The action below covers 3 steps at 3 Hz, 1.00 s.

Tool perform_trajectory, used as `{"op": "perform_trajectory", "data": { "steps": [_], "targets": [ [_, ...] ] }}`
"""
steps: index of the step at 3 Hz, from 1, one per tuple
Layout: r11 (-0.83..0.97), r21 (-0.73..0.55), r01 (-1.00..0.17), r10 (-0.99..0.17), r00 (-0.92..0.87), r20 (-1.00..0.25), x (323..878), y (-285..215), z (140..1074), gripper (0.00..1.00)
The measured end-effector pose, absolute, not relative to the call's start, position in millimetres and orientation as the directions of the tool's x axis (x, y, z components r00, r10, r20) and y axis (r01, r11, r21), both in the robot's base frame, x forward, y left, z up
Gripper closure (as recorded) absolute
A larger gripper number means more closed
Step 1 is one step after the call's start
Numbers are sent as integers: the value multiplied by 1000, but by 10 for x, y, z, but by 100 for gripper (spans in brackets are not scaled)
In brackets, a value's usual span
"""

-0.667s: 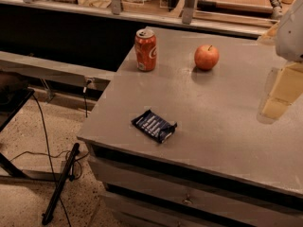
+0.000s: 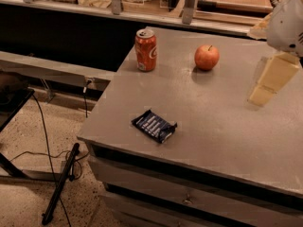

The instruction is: Pick coke can

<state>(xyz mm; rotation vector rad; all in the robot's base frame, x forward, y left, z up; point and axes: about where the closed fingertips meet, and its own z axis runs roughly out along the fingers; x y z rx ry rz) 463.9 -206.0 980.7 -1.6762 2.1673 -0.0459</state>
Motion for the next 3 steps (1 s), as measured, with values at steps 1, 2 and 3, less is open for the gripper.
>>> {"op": "perform_trajectory", "data": {
  "steps": [1,2,3],
  "targets": [
    [293,-275,-916,-895,-162,-415,5103,-1803,9856,0],
    [320,-280,-905,-845,-140,-516,5649,-1439,9813,0],
    [395,-254,-883,-758,-158,-633,6163,-1057,9760,0]
  ]
}}
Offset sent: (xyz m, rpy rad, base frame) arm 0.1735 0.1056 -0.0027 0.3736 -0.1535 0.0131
